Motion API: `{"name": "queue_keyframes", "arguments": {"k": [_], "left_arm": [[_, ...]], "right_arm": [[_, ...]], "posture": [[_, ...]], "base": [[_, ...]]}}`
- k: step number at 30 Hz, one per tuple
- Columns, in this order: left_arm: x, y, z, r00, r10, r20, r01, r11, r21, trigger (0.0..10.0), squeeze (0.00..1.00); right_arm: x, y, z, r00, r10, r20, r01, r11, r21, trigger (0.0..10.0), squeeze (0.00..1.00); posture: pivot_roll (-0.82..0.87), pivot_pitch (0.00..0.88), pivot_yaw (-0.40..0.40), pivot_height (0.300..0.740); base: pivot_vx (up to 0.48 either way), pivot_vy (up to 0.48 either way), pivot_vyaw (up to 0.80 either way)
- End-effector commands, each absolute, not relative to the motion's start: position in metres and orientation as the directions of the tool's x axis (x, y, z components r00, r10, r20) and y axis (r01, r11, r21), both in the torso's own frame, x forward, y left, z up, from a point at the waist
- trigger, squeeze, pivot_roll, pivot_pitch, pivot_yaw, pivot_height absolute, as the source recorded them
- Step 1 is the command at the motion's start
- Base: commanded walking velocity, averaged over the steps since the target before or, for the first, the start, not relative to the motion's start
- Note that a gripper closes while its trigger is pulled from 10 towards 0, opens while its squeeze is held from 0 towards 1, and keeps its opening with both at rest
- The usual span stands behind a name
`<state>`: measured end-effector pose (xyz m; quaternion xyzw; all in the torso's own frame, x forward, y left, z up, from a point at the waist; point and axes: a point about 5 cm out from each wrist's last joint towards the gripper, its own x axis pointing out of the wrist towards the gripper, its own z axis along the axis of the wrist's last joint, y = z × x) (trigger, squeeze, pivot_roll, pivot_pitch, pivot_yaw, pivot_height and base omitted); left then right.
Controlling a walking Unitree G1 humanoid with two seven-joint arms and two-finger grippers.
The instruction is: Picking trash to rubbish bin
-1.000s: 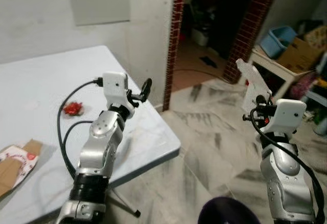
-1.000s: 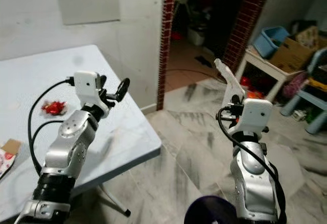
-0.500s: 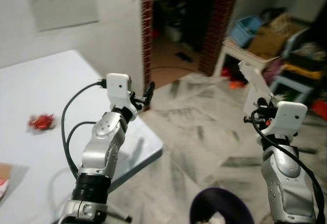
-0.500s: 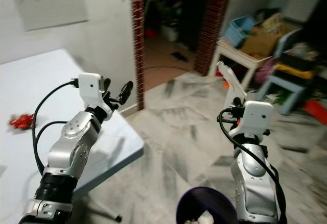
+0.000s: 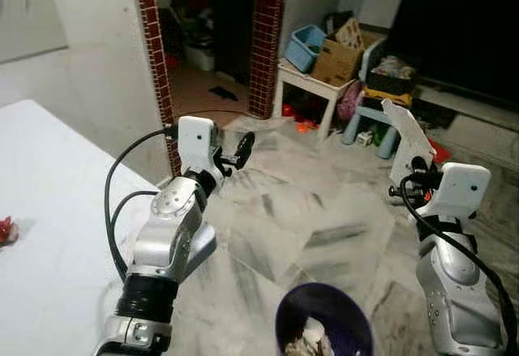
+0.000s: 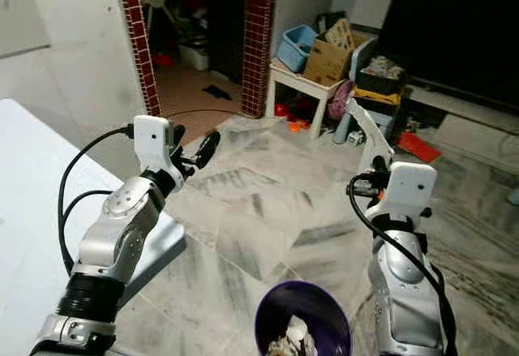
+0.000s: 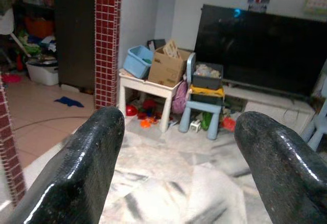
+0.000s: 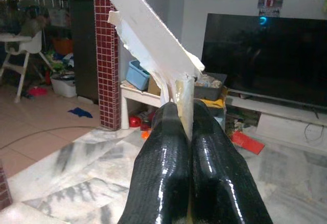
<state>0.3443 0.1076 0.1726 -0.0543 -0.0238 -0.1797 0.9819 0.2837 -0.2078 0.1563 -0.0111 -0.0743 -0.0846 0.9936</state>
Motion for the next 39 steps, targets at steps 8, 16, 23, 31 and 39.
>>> {"name": "queue_keyframes", "arguments": {"k": [8, 16, 23, 31, 39], "left_arm": [[0.344, 0.103, 0.169, 0.929, -0.369, 0.027, 0.37, 0.926, -0.077, 10.0, 0.0], [0.345, 0.104, 0.17, 0.915, -0.403, 0.023, 0.403, 0.914, -0.04, 10.0, 0.0], [0.345, 0.098, 0.169, 0.884, -0.468, 0.002, 0.468, 0.883, -0.008, 10.0, 0.0], [0.337, 0.086, 0.163, 0.848, -0.529, -0.015, 0.529, 0.848, -0.004, 10.0, 0.0], [0.316, 0.071, 0.152, 0.737, -0.673, -0.064, 0.676, 0.735, 0.056, 10.0, 0.0]], "right_arm": [[0.283, -0.211, 0.159, 0.973, -0.173, 0.155, 0.177, 0.984, -0.009, 10.0, 0.0], [0.282, -0.214, 0.156, 0.973, -0.182, 0.138, 0.186, 0.982, -0.013, 10.0, 0.0], [0.282, -0.229, 0.155, 0.971, -0.204, 0.122, 0.212, 0.976, -0.054, 10.0, 0.0], [0.28, -0.237, 0.153, 0.969, -0.221, 0.108, 0.228, 0.972, -0.062, 10.0, 0.0], [0.283, -0.245, 0.149, 0.982, -0.173, 0.073, 0.18, 0.978, -0.104, 10.0, 0.0]], "posture": [[-0.11, 0.0, -0.005, 0.74], [-0.11, 0.0, 0.0, 0.74], [-0.12, 0.007, 0.002, 0.74], [-0.13, 0.016, 0.002, 0.74], [-0.12, 0.068, 0.005, 0.74]], "base": [[0.0, 0.0, 0.0], [0.0, 0.0, 0.0], [0.0, 0.0, 0.0], [0.0, 0.0, 0.0], [0.0, 0.0, 0.0]]}}
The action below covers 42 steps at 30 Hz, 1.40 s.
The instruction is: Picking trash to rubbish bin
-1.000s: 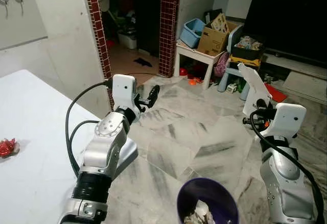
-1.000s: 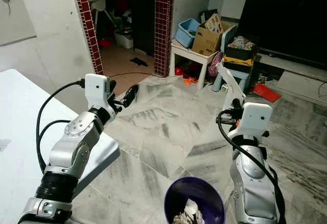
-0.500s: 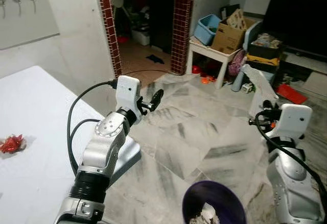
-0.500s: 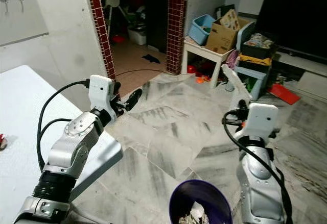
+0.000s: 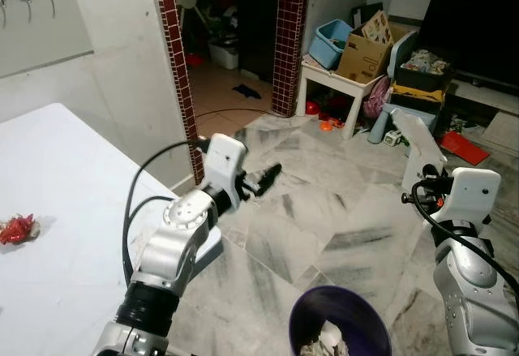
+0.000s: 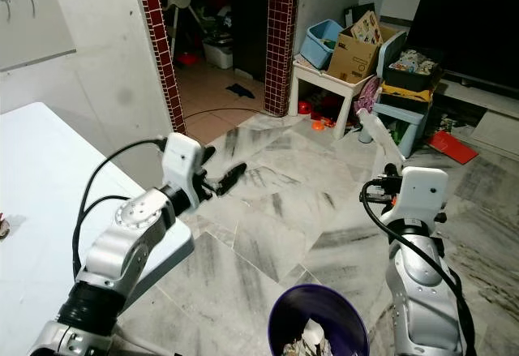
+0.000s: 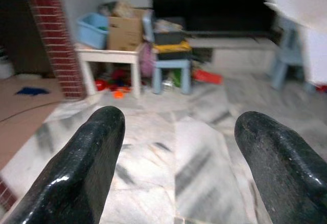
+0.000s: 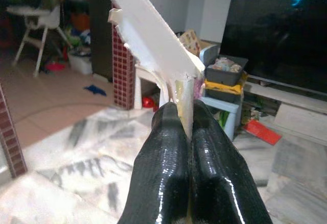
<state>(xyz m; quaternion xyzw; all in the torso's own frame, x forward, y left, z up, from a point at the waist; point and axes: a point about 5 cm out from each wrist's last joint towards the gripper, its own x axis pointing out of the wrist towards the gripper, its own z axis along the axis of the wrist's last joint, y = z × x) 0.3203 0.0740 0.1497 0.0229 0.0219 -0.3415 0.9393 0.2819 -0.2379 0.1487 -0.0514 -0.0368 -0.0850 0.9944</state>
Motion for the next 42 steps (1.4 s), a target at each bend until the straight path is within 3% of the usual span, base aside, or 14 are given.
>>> {"name": "queue_keyframes", "arguments": {"k": [1, 8, 16, 42], "left_arm": [[0.313, 0.071, 0.151, 0.725, -0.685, -0.071, 0.688, 0.722, 0.071, 10.0, 0.0], [0.293, 0.067, 0.136, 0.627, -0.764, -0.156, 0.779, 0.617, 0.109, 10.0, 0.0], [0.269, 0.065, 0.116, 0.52, -0.82, -0.239, 0.853, 0.515, 0.091, 10.0, 0.0], [0.216, 0.036, 0.136, 0.267, -0.942, -0.204, 0.962, 0.273, 0.001, 10.0, 0.0]], "right_arm": [[0.283, -0.247, 0.149, 0.983, -0.168, 0.069, 0.174, 0.979, -0.107, 10.0, 0.0], [0.285, -0.269, 0.145, 0.986, -0.161, 0.031, 0.164, 0.976, -0.141, 10.0, 0.0], [0.287, -0.276, 0.146, 0.992, -0.125, 0.021, 0.127, 0.98, -0.154, 10.0, 0.0], [0.293, -0.303, 0.082, 0.978, -0.097, -0.185, 0.08, 0.992, -0.098, 10.0, 0.0]], "posture": [[-0.12, 0.082, 0.008, 0.74], [-0.11, 0.186, 0.032, 0.74], [-0.12, 0.235, 0.06, 0.74], [-0.11, 0.377, 0.102, 0.74]], "base": [[0.0, 0.0, 0.0], [0.0, 0.0, 0.0], [0.0, 0.0, 0.0], [0.0, 0.0, 0.0]]}}
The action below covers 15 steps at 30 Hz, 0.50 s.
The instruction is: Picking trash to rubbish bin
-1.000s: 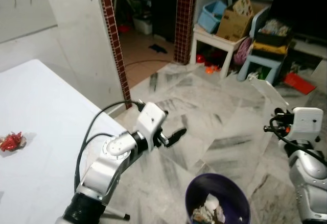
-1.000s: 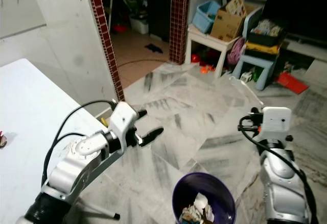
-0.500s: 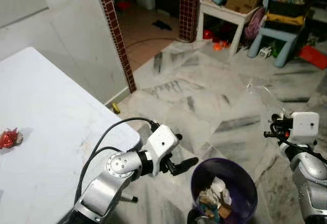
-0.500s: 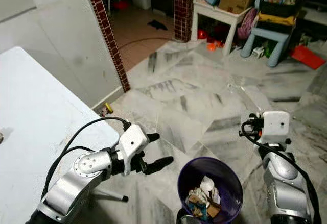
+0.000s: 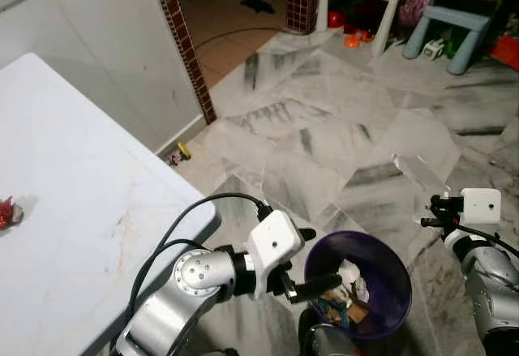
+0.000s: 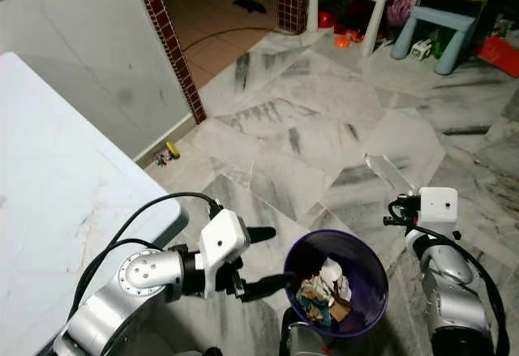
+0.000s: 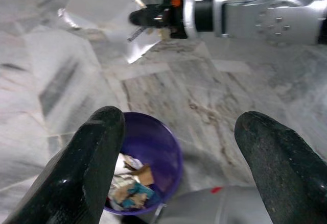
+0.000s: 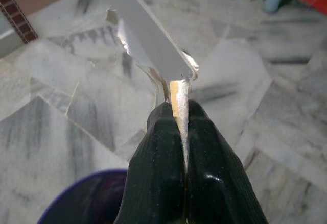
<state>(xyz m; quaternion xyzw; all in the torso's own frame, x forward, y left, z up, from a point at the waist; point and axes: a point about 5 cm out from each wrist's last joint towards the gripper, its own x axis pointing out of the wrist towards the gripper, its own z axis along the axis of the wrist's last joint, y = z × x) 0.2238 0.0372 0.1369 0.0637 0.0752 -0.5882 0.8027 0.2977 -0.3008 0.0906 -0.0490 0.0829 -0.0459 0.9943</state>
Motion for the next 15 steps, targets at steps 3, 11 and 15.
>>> {"name": "queue_keyframes", "arguments": {"k": [3, 11, 15], "left_arm": [[0.212, 0.037, 0.138, 0.26, -0.944, -0.201, 0.964, 0.267, -0.009, 10.0, 0.0], [0.209, 0.037, 0.141, 0.248, -0.947, -0.205, 0.966, 0.257, -0.021, 10.0, 0.0], [0.207, 0.036, 0.143, 0.24, -0.95, -0.201, 0.968, 0.25, -0.028, 10.0, 0.0]], "right_arm": [[0.293, -0.3, 0.077, 0.977, -0.063, -0.201, 0.053, 0.997, -0.055, 10.0, 0.0], [0.297, -0.29, 0.067, 0.97, 0.028, -0.241, -0.022, 0.999, 0.028, 10.0, 0.0], [0.302, -0.279, 0.067, 0.969, 0.104, -0.224, -0.08, 0.99, 0.112, 10.0, 0.0]], "posture": [[-0.1, 0.393, 0.103, 0.74], [-0.1, 0.404, 0.105, 0.74], [-0.1, 0.409, 0.106, 0.74]], "base": [[0.0, 0.0, 0.0], [0.0, 0.0, 0.0], [0.0, 0.0, 0.0]]}}
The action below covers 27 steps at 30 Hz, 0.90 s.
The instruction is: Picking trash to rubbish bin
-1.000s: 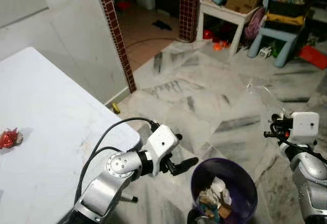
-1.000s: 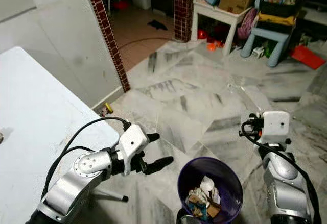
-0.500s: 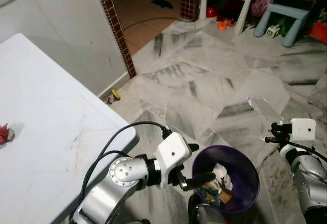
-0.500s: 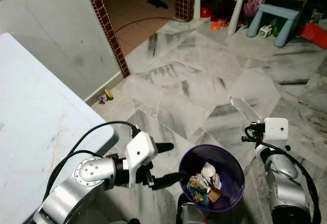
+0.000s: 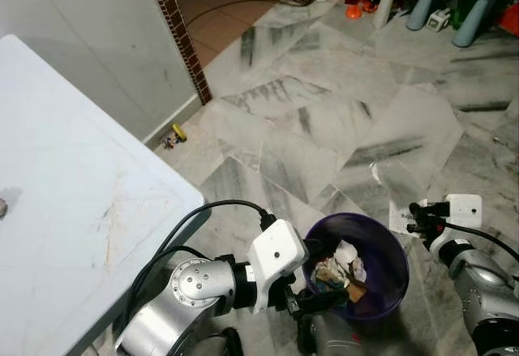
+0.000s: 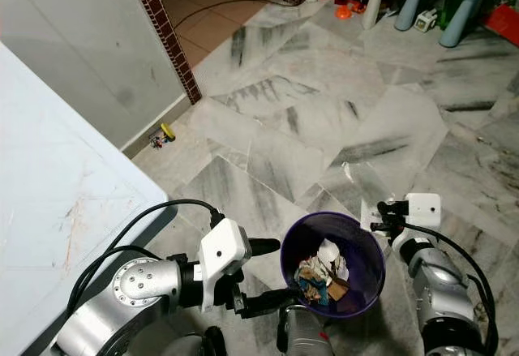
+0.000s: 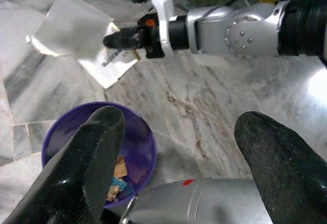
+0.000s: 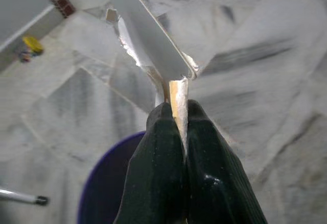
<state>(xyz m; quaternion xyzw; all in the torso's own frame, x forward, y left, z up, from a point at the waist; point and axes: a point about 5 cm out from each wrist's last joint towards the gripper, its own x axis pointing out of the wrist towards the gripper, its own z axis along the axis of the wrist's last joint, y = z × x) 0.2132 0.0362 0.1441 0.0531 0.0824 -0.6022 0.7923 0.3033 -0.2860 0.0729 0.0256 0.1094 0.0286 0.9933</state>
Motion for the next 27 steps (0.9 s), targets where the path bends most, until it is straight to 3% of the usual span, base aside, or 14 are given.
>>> {"name": "queue_keyframes", "arguments": {"k": [1, 10, 13, 26, 27], "left_arm": [[0.207, 0.036, 0.144, 0.239, -0.95, -0.2, 0.968, 0.25, -0.028, 10.0, 0.0], [0.209, 0.033, 0.149, 0.229, -0.955, -0.187, 0.97, 0.239, -0.033, 10.0, 0.0], [0.21, 0.032, 0.151, 0.227, -0.956, -0.183, 0.971, 0.236, -0.029, 10.0, 0.0], [0.215, 0.032, 0.153, 0.237, -0.955, -0.178, 0.969, 0.245, -0.025, 10.0, 0.0], [0.215, 0.031, 0.153, 0.236, -0.955, -0.178, 0.969, 0.244, -0.027, 10.0, 0.0]], "right_arm": [[0.303, -0.276, 0.067, 0.968, 0.133, -0.215, -0.105, 0.985, 0.135, 10.0, 0.0], [0.298, -0.249, 0.05, 0.917, 0.308, -0.253, -0.243, 0.935, 0.258, 10.0, 0.0], [0.29, -0.245, 0.043, 0.902, 0.336, -0.272, -0.275, 0.931, 0.24, 10.0, 0.0], [0.26, -0.247, 0.022, 0.866, 0.379, -0.327, -0.293, 0.914, 0.282, 10.0, 0.0], [0.258, -0.247, 0.021, 0.861, 0.384, -0.334, -0.297, 0.912, 0.283, 10.0, 0.07]], "posture": [[-0.1, 0.409, 0.106, 0.74], [-0.1, 0.423, 0.109, 0.74], [-0.11, 0.429, 0.11, 0.74], [-0.12, 0.434, 0.109, 0.74], [-0.12, 0.435, 0.11, 0.74]], "base": [[0.0, 0.0, 0.0], [0.0, 0.0, 0.0], [0.0, 0.0, 0.0], [0.0, 0.0, 0.0], [0.0, 0.0, 0.0]]}}
